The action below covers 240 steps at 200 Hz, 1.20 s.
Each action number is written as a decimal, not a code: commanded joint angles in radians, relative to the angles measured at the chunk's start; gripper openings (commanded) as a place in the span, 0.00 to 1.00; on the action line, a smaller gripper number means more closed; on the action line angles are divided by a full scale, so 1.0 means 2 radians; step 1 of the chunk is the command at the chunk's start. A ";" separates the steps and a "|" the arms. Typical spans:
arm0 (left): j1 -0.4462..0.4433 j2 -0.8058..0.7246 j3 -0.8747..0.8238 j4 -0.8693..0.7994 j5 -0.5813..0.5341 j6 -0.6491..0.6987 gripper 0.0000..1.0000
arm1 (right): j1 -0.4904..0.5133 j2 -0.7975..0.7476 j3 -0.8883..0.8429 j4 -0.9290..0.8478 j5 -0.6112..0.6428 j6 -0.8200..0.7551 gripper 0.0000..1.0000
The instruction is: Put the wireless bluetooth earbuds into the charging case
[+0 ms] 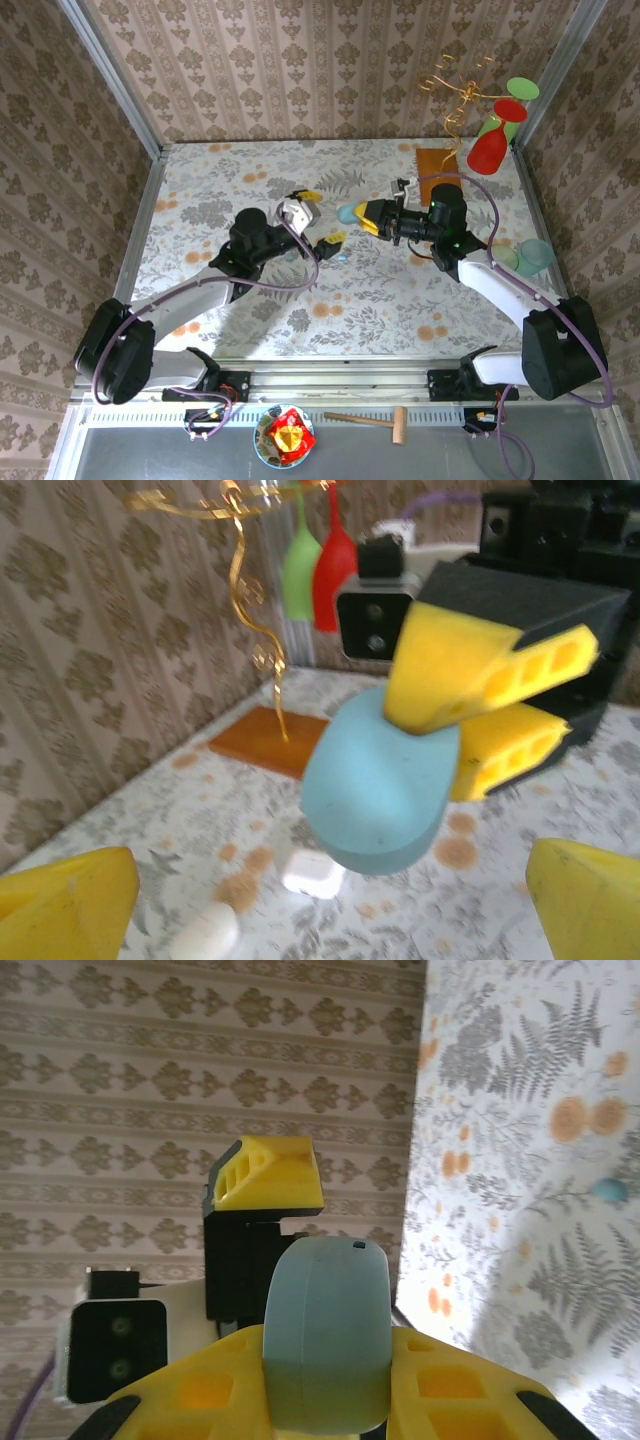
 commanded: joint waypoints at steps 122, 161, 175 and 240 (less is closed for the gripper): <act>0.056 0.066 -0.008 0.268 0.134 -0.131 0.96 | 0.035 0.056 0.053 0.208 0.000 0.199 0.08; 0.052 0.088 0.001 0.307 0.157 -0.154 0.81 | 0.053 0.073 0.068 0.224 0.002 0.209 0.07; 0.051 0.087 -0.001 0.308 0.159 -0.151 0.78 | 0.055 0.077 0.071 0.227 -0.002 0.214 0.07; 0.046 0.079 -0.004 0.313 0.157 -0.125 0.54 | 0.056 0.075 0.068 0.229 -0.003 0.219 0.07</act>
